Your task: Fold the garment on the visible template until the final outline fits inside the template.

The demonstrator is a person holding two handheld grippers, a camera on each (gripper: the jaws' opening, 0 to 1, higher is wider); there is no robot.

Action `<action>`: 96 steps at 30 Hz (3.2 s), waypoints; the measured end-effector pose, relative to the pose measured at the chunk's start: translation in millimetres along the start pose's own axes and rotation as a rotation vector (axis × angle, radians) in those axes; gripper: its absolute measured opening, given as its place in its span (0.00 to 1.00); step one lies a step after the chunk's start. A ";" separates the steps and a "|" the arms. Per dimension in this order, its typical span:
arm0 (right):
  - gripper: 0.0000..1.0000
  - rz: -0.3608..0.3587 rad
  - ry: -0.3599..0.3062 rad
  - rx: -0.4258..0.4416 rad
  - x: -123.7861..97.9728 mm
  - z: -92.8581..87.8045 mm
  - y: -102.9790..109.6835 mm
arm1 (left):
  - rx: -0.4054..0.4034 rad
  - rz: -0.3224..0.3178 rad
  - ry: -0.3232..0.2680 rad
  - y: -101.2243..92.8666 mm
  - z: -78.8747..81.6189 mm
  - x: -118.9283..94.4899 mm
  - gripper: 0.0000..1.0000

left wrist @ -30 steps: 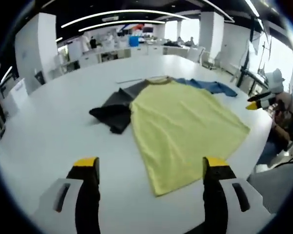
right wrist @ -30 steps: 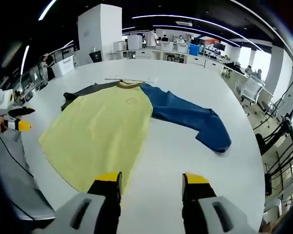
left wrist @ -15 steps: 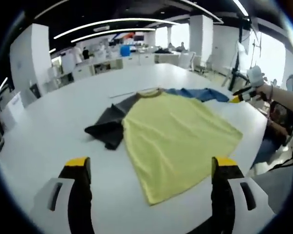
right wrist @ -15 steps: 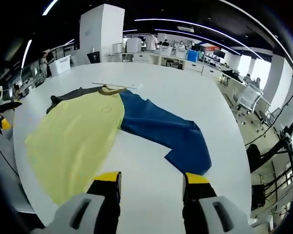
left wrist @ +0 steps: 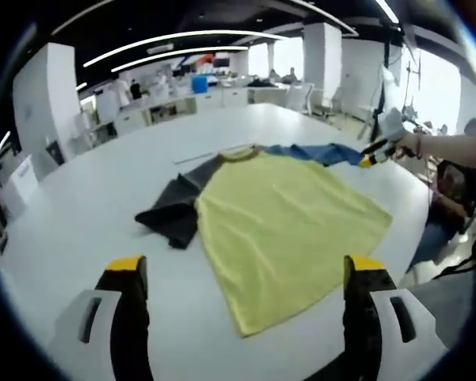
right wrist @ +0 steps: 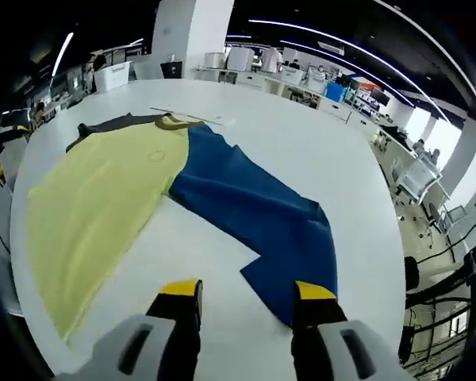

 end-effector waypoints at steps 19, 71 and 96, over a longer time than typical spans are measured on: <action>0.20 0.055 0.035 0.012 16.3 -4.0 -12.7 | -0.006 0.011 0.008 4.9 -0.8 1.3 0.98; 0.00 -0.340 0.130 0.063 10.6 -8.4 -152.0 | 0.008 0.008 0.038 1.3 0.2 2.4 0.94; 0.00 -0.356 0.259 0.084 23.0 -46.0 -176.2 | 0.024 -0.006 0.094 4.6 -7.0 6.8 0.92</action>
Point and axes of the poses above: the point that each gripper's makers call its tool centre point, and the gripper's own axes: x roughly forward along the fingers, y roughly to its left, z roughly out of its top, the point moved 7 cm from there along -x, roughly backward along the fingers, and after that the axes turned 8 degrees about -y, right-handed, at the moved point
